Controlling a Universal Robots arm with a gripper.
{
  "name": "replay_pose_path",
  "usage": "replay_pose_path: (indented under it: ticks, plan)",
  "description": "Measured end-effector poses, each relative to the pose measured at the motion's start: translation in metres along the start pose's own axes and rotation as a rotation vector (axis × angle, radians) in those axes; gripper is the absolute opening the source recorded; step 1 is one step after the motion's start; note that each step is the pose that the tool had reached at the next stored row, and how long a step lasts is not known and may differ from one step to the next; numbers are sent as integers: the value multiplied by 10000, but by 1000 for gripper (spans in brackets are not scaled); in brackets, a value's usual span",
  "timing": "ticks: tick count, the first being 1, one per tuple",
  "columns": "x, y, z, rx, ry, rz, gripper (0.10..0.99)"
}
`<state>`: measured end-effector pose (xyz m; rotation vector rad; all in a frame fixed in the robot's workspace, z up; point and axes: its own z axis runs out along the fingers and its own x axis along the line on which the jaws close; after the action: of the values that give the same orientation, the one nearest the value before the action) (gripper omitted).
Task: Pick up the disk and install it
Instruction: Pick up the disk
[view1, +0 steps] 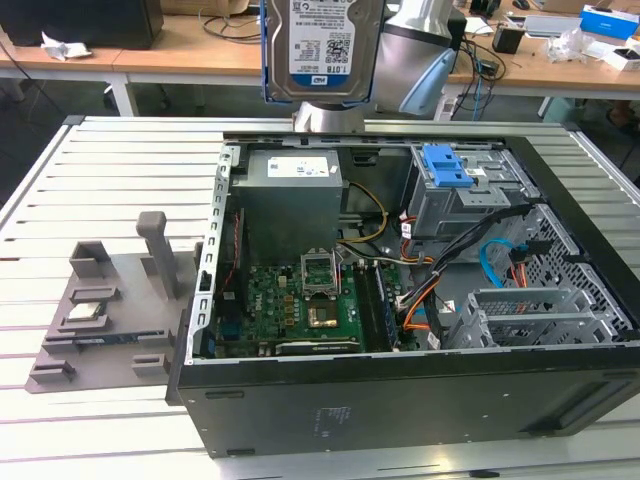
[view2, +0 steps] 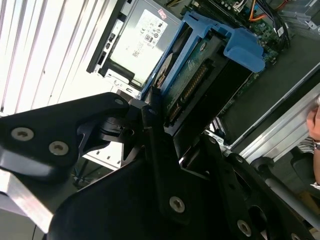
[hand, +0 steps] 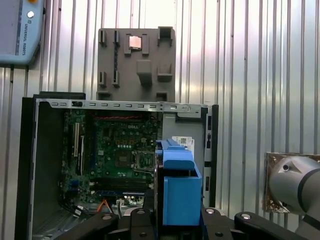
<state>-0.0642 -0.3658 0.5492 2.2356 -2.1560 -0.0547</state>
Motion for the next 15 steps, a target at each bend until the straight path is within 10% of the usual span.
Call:
replay_pose_path:
  ticks: [15]
  plan:
    - [161, 6, 6, 0, -1, 1, 365]
